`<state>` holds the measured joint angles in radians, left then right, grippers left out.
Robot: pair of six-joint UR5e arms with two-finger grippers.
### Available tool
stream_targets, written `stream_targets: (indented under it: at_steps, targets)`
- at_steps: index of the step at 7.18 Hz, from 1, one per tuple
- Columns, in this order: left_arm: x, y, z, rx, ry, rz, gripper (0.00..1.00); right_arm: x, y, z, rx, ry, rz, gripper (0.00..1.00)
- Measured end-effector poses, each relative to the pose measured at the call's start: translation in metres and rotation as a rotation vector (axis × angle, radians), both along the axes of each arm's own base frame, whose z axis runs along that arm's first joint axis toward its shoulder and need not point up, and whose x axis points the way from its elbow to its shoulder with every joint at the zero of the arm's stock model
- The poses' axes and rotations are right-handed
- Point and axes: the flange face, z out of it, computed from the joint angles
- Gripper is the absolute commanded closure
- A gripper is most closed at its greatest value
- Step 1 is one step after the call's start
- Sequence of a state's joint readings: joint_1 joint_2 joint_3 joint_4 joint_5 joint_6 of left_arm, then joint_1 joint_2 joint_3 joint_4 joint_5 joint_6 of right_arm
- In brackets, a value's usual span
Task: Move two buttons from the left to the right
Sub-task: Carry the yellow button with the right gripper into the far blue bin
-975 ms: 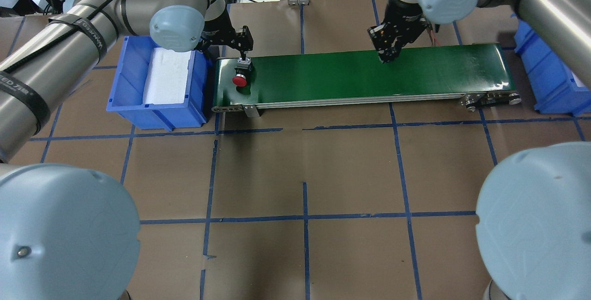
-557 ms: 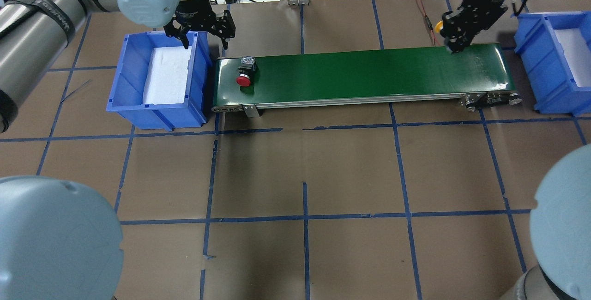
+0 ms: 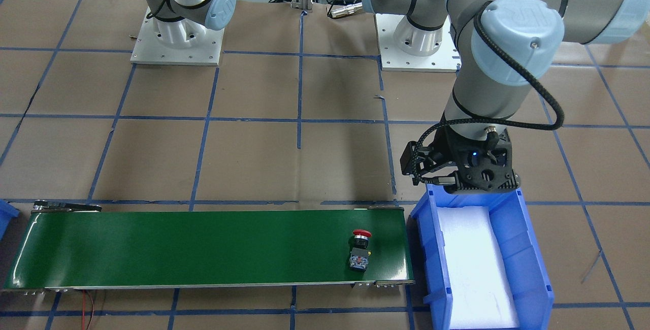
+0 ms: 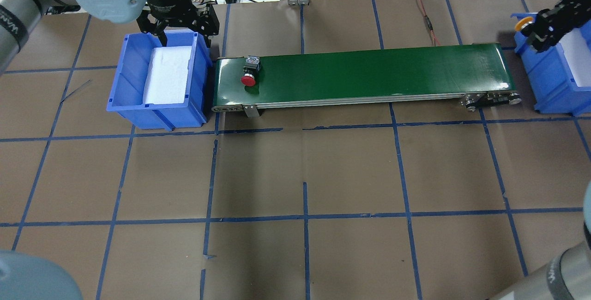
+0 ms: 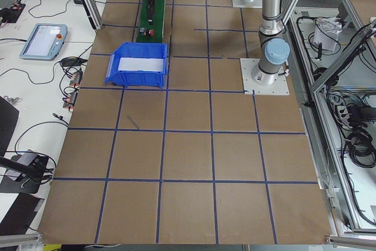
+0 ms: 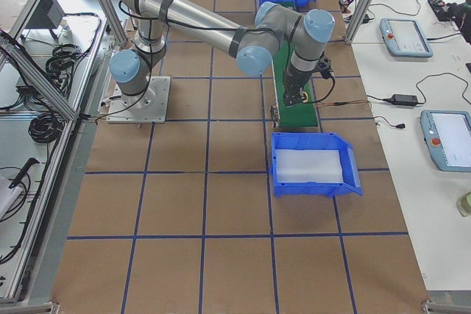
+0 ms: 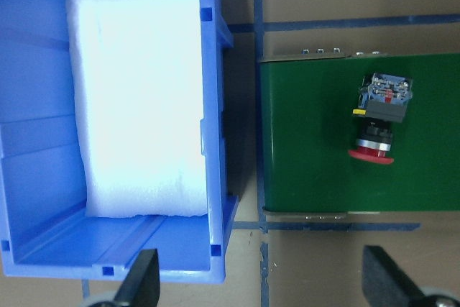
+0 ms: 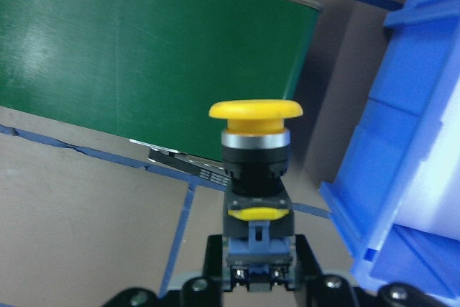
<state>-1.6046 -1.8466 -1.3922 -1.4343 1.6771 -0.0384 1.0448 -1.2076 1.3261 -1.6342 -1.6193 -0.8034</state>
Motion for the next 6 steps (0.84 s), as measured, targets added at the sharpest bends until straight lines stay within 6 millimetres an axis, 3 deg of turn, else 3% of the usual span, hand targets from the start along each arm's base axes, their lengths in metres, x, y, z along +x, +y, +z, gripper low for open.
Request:
stream_targets:
  at_steps: [2, 3, 6]
  targets:
    - [0.015, 0.017, 0.017, 0.021, -0.003, 0.026, 0.00, -0.067, 0.024, -0.002, 0.012, 0.014, -0.022, 0.91]
    - [0.018, 0.021, 0.016, 0.045, -0.004, 0.034, 0.00, -0.088, 0.030, -0.005, 0.006, 0.022, -0.038, 0.91]
    - [0.021, 0.021, 0.010, 0.076, -0.005, 0.038, 0.00, -0.120, 0.027, -0.025, -0.026, 0.048, -0.065, 0.91]
